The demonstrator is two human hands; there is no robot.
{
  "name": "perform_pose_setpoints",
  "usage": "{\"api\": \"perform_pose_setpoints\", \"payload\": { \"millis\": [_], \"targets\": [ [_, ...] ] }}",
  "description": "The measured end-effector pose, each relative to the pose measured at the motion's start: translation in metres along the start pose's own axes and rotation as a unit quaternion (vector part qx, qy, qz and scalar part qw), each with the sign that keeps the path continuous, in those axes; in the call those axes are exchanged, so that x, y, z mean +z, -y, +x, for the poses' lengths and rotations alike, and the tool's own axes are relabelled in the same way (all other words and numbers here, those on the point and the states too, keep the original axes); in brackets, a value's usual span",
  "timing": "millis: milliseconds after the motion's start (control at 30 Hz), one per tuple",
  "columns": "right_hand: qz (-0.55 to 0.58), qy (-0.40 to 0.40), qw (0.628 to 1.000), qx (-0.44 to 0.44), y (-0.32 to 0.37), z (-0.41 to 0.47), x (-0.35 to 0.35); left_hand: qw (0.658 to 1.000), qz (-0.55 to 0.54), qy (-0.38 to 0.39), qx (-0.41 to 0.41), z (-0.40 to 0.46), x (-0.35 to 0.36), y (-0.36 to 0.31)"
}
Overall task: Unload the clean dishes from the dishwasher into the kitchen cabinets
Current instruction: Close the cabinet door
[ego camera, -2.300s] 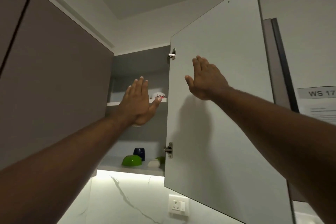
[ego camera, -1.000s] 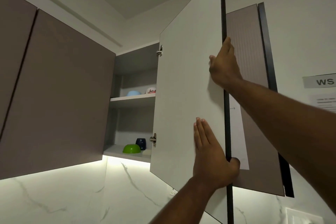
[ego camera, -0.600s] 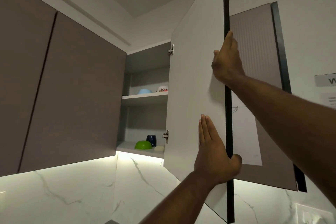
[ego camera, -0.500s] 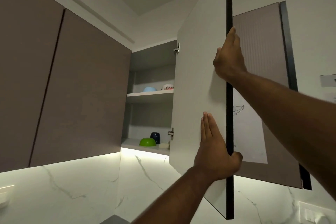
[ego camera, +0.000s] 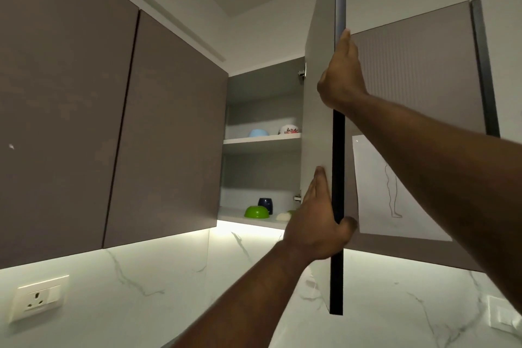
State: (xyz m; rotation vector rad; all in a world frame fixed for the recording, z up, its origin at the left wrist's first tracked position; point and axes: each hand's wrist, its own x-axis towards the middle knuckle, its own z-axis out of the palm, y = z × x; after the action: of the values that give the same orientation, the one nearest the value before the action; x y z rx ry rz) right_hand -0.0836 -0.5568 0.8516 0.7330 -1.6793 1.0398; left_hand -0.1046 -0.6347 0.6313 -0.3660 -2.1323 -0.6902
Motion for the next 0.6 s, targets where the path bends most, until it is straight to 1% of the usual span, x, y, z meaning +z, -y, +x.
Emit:
{"api": "perform_pose_setpoints", "payload": {
  "millis": [67,167,300,400,533,600],
  "targets": [
    [0.002,0.007,1.0,-0.003,0.011,0.001,0.007,1.0,-0.004,0.003,-0.009,-0.002,-0.012,0.008],
    [0.0,0.042,0.999,-0.016,0.022,0.002,0.012,1.0,-0.004,0.009,-0.002,-0.008,-0.034,0.019],
    [-0.028,0.098,0.992,-0.072,0.026,-0.004,0.02,0.999,-0.008,0.017,0.032,-0.017,-0.067,0.036],
    [-0.023,0.107,0.989,-0.097,0.026,-0.009,0.039,0.999,0.021,0.002,0.03,-0.022,-0.08,0.049],
    [-0.004,0.102,0.989,-0.107,0.025,-0.014,0.063,0.996,0.065,-0.042,0.036,-0.025,-0.088,0.063],
    [0.022,0.098,0.988,-0.118,0.025,-0.012,0.082,0.991,0.101,-0.078,0.043,-0.028,-0.097,0.074]
  ]
}}
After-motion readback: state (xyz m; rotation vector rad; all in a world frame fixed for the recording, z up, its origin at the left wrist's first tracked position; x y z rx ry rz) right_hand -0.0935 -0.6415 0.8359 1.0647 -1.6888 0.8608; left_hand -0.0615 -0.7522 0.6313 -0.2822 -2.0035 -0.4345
